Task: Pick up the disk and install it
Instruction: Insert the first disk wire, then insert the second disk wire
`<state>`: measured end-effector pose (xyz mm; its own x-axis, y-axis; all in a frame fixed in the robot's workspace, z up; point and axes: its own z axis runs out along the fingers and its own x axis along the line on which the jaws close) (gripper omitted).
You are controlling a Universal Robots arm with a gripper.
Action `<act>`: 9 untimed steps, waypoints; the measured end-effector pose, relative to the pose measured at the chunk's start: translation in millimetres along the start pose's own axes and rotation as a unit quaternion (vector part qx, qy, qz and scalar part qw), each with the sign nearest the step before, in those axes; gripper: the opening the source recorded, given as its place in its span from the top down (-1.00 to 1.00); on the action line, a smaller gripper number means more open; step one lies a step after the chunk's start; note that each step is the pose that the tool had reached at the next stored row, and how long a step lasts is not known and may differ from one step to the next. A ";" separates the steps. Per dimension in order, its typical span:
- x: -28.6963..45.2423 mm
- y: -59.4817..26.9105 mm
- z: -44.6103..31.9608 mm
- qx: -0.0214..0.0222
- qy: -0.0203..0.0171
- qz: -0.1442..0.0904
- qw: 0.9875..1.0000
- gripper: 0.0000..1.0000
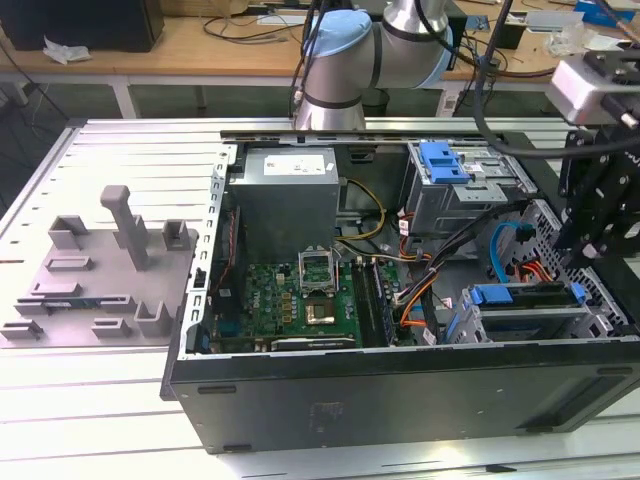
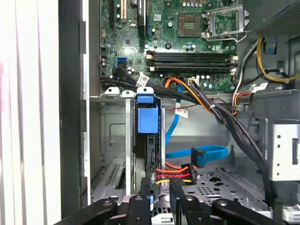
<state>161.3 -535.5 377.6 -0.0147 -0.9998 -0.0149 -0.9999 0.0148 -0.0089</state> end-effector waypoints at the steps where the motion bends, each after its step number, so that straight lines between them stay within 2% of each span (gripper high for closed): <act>1: -0.7 0.0 -5.9 0.000 0.000 0.000 1.000 0.39; 9: -1.3 0.0 -7.4 0.000 0.001 0.000 1.000 0.39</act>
<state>161.3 -534.3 385.0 -0.0146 -0.9998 -0.0136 -0.9999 0.0148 -0.0089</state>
